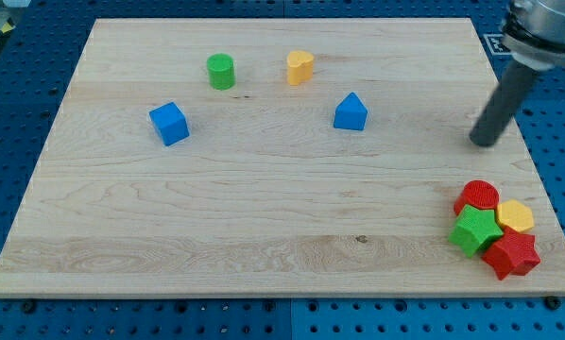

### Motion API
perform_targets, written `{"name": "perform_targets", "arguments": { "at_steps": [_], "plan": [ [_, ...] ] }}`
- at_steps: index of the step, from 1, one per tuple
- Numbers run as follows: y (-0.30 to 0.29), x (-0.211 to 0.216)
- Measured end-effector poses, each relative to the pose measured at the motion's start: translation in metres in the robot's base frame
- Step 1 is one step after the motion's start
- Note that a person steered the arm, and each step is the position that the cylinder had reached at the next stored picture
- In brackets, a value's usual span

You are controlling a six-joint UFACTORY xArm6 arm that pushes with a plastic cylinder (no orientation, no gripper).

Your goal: Move the blue triangle diagonal to the yellow heartd

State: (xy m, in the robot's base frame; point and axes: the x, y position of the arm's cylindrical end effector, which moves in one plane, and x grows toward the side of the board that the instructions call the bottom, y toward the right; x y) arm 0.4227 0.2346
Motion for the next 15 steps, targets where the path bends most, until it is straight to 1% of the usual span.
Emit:
{"name": "perform_targets", "arguments": {
  "at_steps": [1,2,3,4,6,7,8,10,11,12,13,14,15],
  "plan": [
    [-0.042,-0.033],
    [-0.086,-0.055],
    [-0.134,-0.065],
    [-0.169,-0.053],
    [-0.149,-0.017],
    [-0.142,0.014],
    [-0.122,0.036],
    [-0.109,0.032],
    [-0.121,0.0],
    [-0.11,0.0],
    [-0.094,0.034],
    [-0.077,0.046],
    [-0.077,0.026]
  ]
}}
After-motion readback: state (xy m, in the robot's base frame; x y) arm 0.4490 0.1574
